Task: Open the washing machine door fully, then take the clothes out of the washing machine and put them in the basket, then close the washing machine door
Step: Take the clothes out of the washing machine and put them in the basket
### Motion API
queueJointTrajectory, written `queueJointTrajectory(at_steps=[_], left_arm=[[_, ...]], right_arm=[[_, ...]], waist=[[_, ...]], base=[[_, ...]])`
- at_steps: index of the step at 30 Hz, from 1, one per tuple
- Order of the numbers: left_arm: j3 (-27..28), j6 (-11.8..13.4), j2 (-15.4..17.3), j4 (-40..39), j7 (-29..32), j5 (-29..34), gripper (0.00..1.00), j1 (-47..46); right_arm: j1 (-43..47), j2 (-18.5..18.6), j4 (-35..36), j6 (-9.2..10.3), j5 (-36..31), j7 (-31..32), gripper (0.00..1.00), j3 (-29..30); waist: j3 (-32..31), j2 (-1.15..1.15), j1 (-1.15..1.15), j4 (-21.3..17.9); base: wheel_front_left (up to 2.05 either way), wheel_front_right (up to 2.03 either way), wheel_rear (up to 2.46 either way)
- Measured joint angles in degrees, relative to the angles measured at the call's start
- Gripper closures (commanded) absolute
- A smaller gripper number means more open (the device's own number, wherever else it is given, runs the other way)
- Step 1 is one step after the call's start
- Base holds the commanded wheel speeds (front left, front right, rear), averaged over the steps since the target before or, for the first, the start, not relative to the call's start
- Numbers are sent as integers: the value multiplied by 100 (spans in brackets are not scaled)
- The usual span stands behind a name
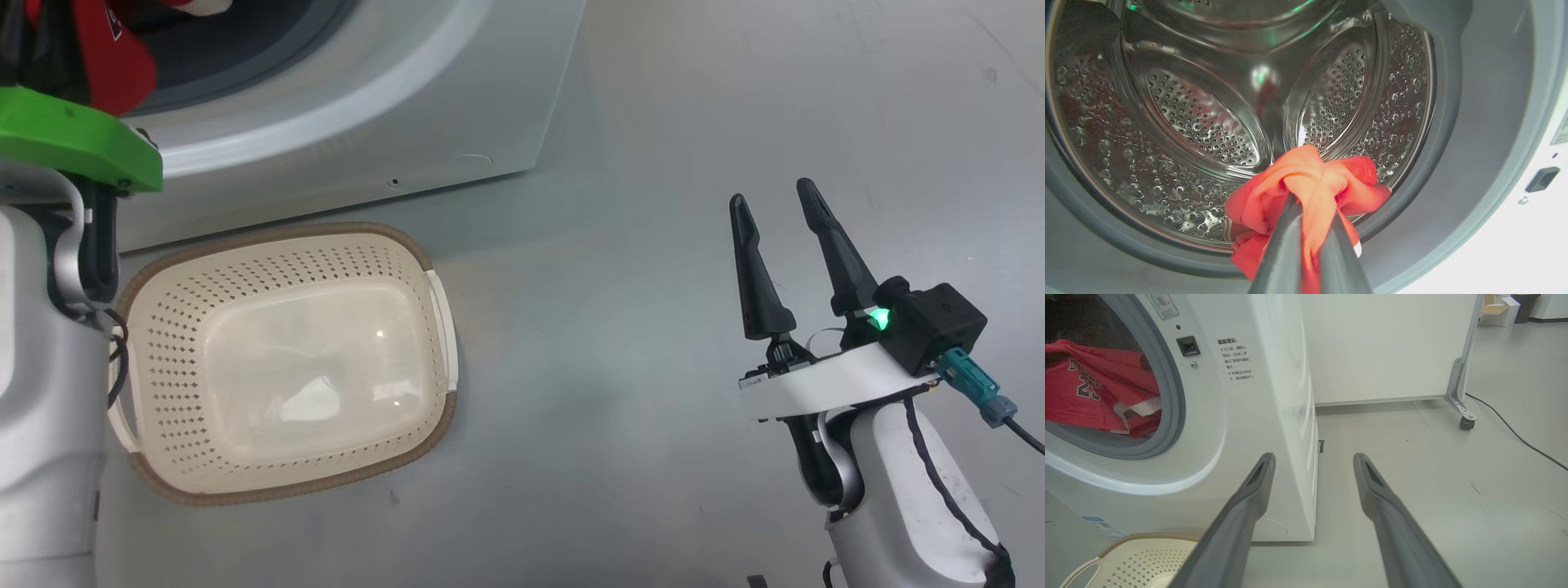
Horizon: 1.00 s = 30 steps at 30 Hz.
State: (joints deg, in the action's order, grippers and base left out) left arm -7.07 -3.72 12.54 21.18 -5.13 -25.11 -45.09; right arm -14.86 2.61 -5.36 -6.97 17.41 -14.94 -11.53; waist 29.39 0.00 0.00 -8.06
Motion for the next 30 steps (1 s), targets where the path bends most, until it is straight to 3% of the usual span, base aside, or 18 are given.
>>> queueJointTrajectory(at_steps=[13,30], left_arm=[[-35,259,-100,-767,-509,198,100,901],[-196,645,-456,-1326,-480,215,100,2250]], right_arm=[[372,1,-56,0,-35,0,0,34],[626,1,-20,-1,-90,0,0,-14]], waist=[[-692,0,0,311],[-1063,0,0,577]], base=[[0,0,0],[0,0,0]])
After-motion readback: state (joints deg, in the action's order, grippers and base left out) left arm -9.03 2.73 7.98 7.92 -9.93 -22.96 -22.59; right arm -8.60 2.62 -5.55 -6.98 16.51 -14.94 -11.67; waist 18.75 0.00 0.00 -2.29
